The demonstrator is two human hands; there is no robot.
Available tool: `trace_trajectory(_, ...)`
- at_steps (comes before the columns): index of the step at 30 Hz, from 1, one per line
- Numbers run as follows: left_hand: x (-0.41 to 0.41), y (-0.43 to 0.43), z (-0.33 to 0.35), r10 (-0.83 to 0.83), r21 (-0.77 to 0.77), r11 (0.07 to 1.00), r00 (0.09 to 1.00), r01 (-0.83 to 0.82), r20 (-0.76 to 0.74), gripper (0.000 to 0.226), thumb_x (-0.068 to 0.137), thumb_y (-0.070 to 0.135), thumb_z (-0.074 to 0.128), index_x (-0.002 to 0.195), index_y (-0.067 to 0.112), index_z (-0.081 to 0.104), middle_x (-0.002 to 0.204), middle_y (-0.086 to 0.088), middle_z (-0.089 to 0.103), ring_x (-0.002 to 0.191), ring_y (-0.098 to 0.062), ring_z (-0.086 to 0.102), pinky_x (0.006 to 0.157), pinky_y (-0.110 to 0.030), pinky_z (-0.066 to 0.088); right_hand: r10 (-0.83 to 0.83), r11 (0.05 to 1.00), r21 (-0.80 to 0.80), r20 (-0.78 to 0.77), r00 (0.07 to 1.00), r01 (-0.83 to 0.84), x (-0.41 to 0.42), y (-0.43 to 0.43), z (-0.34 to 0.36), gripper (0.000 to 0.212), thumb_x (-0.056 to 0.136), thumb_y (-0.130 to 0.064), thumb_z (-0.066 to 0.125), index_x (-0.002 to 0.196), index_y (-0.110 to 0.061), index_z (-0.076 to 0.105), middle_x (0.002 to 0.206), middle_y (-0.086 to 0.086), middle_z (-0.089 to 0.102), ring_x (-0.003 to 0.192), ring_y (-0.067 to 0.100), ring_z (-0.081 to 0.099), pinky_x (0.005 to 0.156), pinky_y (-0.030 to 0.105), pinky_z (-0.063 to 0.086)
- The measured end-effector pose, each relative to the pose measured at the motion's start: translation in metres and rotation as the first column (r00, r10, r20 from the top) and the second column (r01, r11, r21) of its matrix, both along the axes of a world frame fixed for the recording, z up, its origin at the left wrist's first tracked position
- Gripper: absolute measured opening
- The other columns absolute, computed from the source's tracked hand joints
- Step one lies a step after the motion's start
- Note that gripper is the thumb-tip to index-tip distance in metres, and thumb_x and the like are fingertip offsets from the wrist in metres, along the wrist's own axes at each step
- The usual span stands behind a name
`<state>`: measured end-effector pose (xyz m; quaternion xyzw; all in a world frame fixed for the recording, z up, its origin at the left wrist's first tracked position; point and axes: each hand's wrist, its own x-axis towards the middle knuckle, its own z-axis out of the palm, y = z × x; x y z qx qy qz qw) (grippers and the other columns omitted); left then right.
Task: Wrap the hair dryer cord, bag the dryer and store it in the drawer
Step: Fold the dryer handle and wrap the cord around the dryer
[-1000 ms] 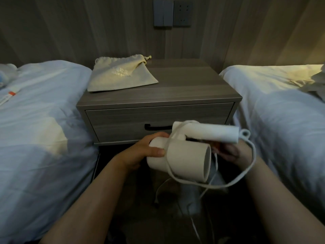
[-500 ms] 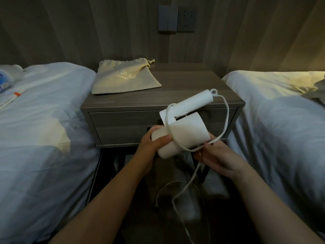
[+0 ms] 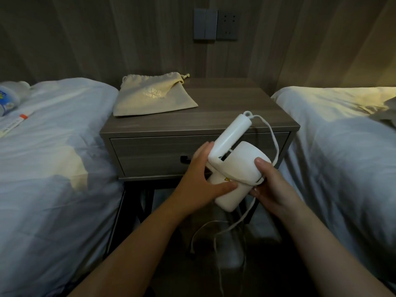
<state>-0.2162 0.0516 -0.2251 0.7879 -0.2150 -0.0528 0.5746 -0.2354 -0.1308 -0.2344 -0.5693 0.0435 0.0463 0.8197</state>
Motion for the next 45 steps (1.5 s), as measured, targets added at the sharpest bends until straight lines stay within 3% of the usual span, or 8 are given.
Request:
trace_trajectory(9, -0.001, 0.003, 0.004, 0.006, -0.138, 0.99, 1.0, -0.008, -0.019, 0.066, 0.087, 0.025, 0.059, 0.14, 0.04, 0.022, 0.125, 0.027, 0.04, 0.109, 0.009, 0.046, 0.082, -0.004, 0.045, 0.109, 0.994, -0.031, 0.044, 0.993, -0.108, -0.001, -0.009, 0.005, 0.066, 0.031, -0.059, 0.085, 0.089, -0.027, 0.075, 0.089, 0.008, 0.063, 0.082, 0.024, 0.051, 0.067, 0.033, 0.033)
trace_trajectory(15, -0.002, 0.004, 0.005, 0.021, -0.179, 0.984, 0.999, -0.026, -0.034, 0.059, 0.082, 0.025, 0.066, 0.132, 0.036, 0.035, 0.13, 0.009, 0.045, 0.11, -0.006, 0.053, 0.072, -0.013, 0.052, 0.199, 0.973, -0.14, 0.091, 0.976, -0.186, -0.004, -0.015, 0.011, 0.067, 0.027, -0.063, 0.083, 0.084, -0.03, 0.077, 0.076, -0.001, 0.072, 0.076, 0.024, 0.057, 0.069, 0.032, 0.037)
trace_trajectory(23, 0.001, -0.001, 0.002, 0.088, -0.333, 0.924, 0.952, -0.189, -0.294, 0.019, 0.08, 0.022, 0.064, 0.098, 0.018, 0.062, 0.092, 0.002, 0.066, 0.086, -0.013, 0.064, 0.074, -0.023, 0.053, 0.133, 0.985, -0.128, 0.128, 0.983, -0.117, -0.002, -0.007, 0.013, 0.065, 0.034, -0.06, 0.083, 0.09, -0.028, 0.075, 0.086, 0.009, 0.064, 0.088, 0.03, 0.046, 0.071, 0.036, 0.033)
trace_trajectory(28, 0.0, -0.005, 0.0, -0.063, -0.489, 0.83, 0.826, -0.269, -0.56, 0.055, 0.063, 0.037, 0.066, 0.111, 0.011, 0.06, 0.095, -0.008, 0.067, 0.087, -0.021, 0.064, 0.077, -0.035, 0.052, 0.087, 0.981, -0.182, 0.109, 0.99, -0.066, -0.003, 0.001, 0.012, 0.076, 0.029, -0.062, 0.082, 0.094, -0.023, 0.071, 0.092, 0.01, 0.069, 0.093, 0.033, 0.057, 0.081, 0.047, 0.043)
trace_trajectory(30, 0.0, -0.007, 0.002, -0.008, -0.433, 0.863, 0.851, -0.259, -0.525, 0.053, 0.078, 0.035, 0.062, 0.125, 0.014, 0.05, 0.107, -0.007, 0.064, 0.094, -0.02, 0.062, 0.079, -0.034, 0.053, 0.063, 0.987, -0.154, 0.105, 0.993, -0.046, -0.001, 0.005, 0.01, 0.066, 0.033, -0.064, 0.081, 0.088, -0.027, 0.075, 0.094, 0.014, 0.064, 0.093, 0.033, 0.052, 0.079, 0.054, 0.042)
trace_trajectory(34, -0.005, -0.008, 0.004, 0.171, -0.307, 0.908, 0.92, -0.286, -0.352, 0.061, 0.088, 0.032, 0.056, 0.139, 0.029, 0.025, 0.11, 0.008, 0.055, 0.099, -0.009, 0.058, 0.083, -0.028, 0.05, -0.04, 0.991, -0.122, 0.085, 0.996, 0.05, 0.0, 0.008, 0.008, 0.075, 0.031, -0.067, 0.08, 0.089, -0.02, 0.072, 0.091, 0.013, 0.061, 0.086, 0.029, 0.051, 0.068, 0.035, 0.037)
trace_trajectory(42, -0.013, -0.013, 0.001, 0.013, -0.022, 1.0, 0.975, -0.018, -0.222, 0.116, 0.07, 0.02, 0.078, 0.143, 0.042, -0.01, 0.124, 0.015, 0.038, 0.09, 0.016, 0.042, 0.062, 0.002, 0.04, -0.095, 0.993, -0.059, 0.062, 0.994, 0.098, 0.0, 0.003, 0.008, 0.087, 0.037, -0.056, 0.083, 0.11, -0.012, 0.063, 0.11, 0.017, 0.067, 0.097, 0.031, 0.064, 0.084, 0.043, 0.051)
trace_trajectory(45, -0.012, -0.009, 0.005, 0.014, 0.037, 0.999, 0.981, -0.007, -0.194, 0.127, 0.063, 0.024, 0.083, 0.142, 0.043, -0.015, 0.138, 0.012, 0.035, 0.098, 0.012, 0.043, 0.063, 0.0, 0.039, -0.038, 0.998, -0.053, 0.103, 0.994, 0.043, -0.001, 0.002, 0.007, 0.084, 0.043, -0.054, 0.083, 0.113, -0.013, 0.063, 0.11, 0.014, 0.071, 0.1, 0.027, 0.068, 0.084, 0.041, 0.056)
